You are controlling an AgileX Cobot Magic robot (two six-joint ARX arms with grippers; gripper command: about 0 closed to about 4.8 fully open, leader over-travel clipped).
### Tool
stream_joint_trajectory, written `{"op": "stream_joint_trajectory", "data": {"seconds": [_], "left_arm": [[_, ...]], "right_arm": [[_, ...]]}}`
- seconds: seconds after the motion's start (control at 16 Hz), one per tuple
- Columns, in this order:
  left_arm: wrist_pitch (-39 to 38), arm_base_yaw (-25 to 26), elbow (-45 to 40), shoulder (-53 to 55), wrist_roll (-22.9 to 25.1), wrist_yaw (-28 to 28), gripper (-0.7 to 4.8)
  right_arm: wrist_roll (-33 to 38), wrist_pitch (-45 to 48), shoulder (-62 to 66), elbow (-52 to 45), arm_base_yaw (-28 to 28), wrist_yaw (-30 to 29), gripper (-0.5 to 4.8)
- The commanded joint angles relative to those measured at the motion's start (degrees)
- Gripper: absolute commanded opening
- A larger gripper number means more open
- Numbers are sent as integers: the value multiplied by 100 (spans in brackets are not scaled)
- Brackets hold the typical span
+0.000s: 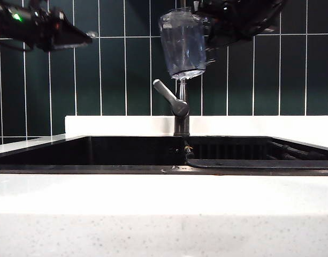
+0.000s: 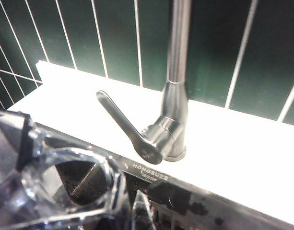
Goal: Pick up the mug next to the sink, go to the faucet to get some water, pour the water into the sink, and finally put the mug back to its place.
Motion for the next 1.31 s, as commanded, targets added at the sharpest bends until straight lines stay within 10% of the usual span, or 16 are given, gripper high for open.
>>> {"op": "stream_joint_trajectory", "data": {"seconds": [0.06, 0.69, 1.31], "left_arm": [[-529, -4, -299, -542, -17, -310, 145], [-94, -656, -1364, -1604, -37, -2205, 142], [39, -863, -1434, -1631, -138, -2299, 142]], "right_arm": [[103, 590, -503, -396, -101, 155, -9], [-774, 647, -1097, -911, -855, 269, -9], [-1617, 1062, -1102, -1587, -1491, 131, -9]]}}
